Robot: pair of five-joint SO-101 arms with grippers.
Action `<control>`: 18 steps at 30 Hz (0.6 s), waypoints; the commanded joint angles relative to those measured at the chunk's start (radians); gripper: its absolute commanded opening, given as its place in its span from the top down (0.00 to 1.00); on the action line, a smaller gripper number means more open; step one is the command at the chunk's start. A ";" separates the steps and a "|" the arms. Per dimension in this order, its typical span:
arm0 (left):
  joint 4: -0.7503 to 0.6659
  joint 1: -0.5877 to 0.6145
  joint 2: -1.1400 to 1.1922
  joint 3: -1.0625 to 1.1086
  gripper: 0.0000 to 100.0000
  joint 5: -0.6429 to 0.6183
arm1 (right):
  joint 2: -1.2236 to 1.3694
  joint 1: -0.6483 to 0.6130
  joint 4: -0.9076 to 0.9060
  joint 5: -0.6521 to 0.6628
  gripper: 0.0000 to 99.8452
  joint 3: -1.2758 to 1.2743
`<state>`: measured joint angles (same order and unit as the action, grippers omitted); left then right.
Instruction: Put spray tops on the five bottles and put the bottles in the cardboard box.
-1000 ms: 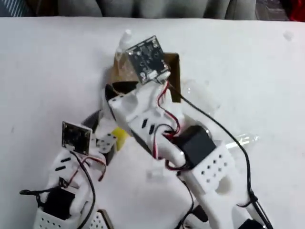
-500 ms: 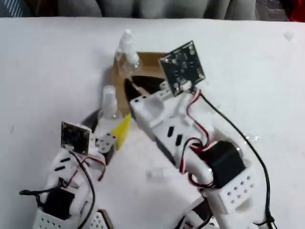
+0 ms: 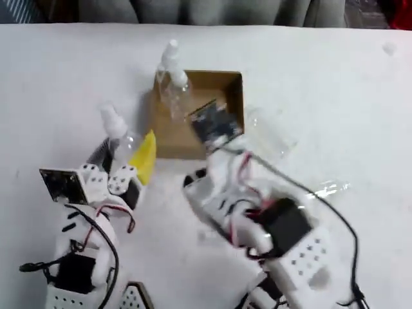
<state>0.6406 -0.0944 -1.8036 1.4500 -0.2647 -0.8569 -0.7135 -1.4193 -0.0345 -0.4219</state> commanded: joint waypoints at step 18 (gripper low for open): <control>-0.089 0.068 0.272 -0.133 0.98 -0.018 | -0.004 -0.294 1.017 -0.157 0.99 -0.647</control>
<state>0.5194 -0.0299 -1.4784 1.3871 -0.2739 -0.8554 -1.0173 -0.5324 -0.1772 -1.0526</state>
